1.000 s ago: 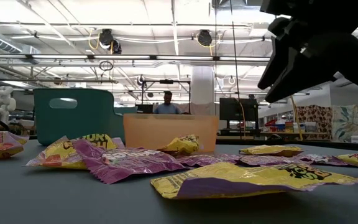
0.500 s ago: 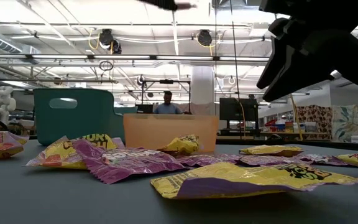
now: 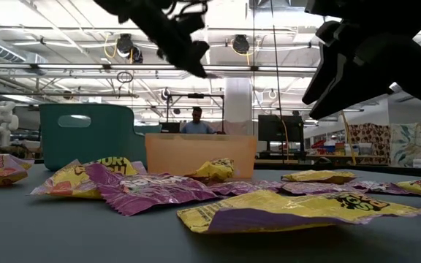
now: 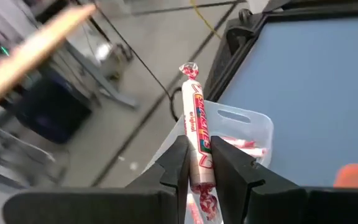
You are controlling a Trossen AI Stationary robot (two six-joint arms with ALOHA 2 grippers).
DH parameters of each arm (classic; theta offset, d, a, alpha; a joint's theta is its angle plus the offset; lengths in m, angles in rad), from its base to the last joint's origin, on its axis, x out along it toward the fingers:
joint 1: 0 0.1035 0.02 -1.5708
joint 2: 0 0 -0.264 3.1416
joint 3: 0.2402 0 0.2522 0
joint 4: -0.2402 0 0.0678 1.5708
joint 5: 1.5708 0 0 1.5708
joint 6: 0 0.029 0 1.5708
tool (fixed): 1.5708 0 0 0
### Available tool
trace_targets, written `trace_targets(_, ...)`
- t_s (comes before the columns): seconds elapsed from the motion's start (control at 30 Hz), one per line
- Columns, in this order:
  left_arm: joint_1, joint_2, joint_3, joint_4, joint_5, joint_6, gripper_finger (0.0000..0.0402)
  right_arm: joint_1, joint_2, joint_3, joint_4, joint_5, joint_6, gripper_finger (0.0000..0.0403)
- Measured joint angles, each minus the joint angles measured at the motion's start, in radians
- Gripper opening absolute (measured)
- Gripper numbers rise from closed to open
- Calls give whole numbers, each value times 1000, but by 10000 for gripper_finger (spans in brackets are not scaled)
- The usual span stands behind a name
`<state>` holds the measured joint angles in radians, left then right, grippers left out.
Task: Sort candy
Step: Put the white candy into the transparent bin
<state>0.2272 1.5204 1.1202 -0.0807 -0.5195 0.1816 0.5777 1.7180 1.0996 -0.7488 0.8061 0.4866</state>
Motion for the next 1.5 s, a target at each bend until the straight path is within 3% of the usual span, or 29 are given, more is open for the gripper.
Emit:
trace_targets(0.2,145,46,-1,-42,195,-151,65,0,0,0,-5,5,0,208)
trace_targets(0.7,195,234,0,-5,204,-254,70,0,0,0,-5,4,0,208)
trace_targets(0.9,205,242,0,-15,221,-257,104,0,0,0,-4,0,12,208)
trace_targets(1.0,204,237,0,-17,283,-301,130,9,-5,12,-42,-48,38,208)
trace_targets(1.17,201,216,0,-25,336,-308,162,71,-9,128,-261,-184,257,208)
trace_targets(1.27,176,175,0,-34,376,-309,166,137,-10,175,-290,-255,339,208)
trace_targets(1.4,88,105,1,-97,444,-326,166,233,-10,208,-312,-324,490,208)
trace_targets(1.5,-15,65,1,-182,450,-330,166,283,-9,208,-382,-318,720,208)
